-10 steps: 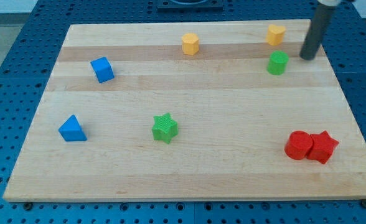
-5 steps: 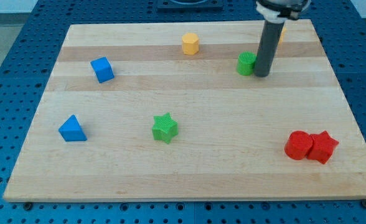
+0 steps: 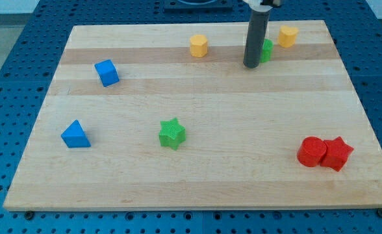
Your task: Place the green circle diagonal to the bottom left side of the yellow heart
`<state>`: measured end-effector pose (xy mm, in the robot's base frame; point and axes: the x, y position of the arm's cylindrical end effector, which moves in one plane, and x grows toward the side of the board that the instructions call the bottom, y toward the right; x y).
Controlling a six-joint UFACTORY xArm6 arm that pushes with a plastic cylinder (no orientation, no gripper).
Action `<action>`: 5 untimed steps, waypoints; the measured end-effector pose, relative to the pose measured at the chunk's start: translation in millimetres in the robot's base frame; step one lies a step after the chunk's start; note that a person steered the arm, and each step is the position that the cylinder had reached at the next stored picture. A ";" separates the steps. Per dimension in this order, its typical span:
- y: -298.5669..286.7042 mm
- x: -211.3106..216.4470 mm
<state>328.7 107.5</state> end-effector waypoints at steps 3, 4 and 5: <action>-72.0 27.0; -114.4 27.0; -149.6 28.2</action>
<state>356.9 -42.1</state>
